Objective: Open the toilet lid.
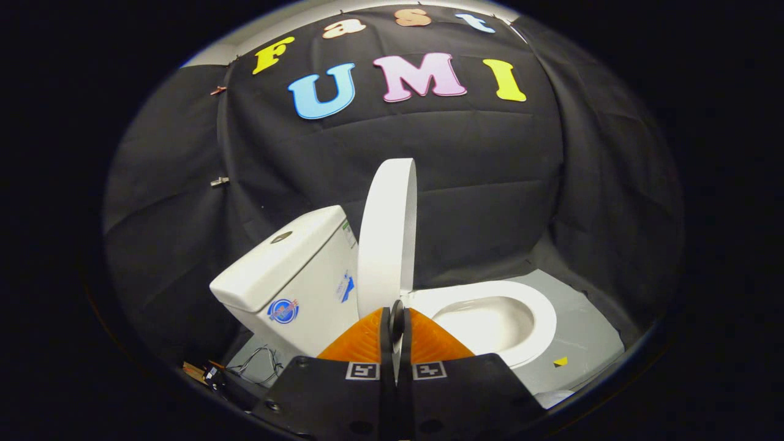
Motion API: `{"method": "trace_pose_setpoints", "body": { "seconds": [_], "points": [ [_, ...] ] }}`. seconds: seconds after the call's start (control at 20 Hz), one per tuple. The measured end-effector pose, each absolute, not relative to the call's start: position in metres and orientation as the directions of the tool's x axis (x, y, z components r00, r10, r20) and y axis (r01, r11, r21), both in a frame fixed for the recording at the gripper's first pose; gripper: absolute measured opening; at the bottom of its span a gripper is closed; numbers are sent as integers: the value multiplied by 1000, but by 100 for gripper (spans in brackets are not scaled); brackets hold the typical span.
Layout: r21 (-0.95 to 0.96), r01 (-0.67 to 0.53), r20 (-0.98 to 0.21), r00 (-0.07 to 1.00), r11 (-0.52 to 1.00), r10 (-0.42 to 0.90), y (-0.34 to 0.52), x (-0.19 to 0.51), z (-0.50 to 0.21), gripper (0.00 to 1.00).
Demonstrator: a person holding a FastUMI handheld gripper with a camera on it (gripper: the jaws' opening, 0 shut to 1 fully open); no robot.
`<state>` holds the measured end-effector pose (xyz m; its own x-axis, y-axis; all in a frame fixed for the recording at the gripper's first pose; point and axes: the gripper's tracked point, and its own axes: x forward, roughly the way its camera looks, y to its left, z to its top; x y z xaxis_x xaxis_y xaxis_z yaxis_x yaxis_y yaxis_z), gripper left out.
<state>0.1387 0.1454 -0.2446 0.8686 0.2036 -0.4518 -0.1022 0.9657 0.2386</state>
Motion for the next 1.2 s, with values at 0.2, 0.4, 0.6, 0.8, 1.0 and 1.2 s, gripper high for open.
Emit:
{"method": "trace_pose_setpoints", "body": {
  "seconds": [0.2, 0.4, 0.6, 0.8, 1.0, 1.2],
  "points": [
    [256, -155, -435, 863, 954, 257, 174, 136, -242, 5],
    [256, -195, -430, 854, 947, 292, 194, 133, -240, 5],
    [264, -242, -421, 842, 934, 337, 217, 134, -241, 5],
    [261, -274, -426, 828, 926, 365, 231, 134, -242, 5],
    [274, -276, -425, 825, 921, 373, 237, 133, -244, 5],
    [281, -287, -422, 820, 916, 387, 241, 132, -242, 7]
  ]
}}
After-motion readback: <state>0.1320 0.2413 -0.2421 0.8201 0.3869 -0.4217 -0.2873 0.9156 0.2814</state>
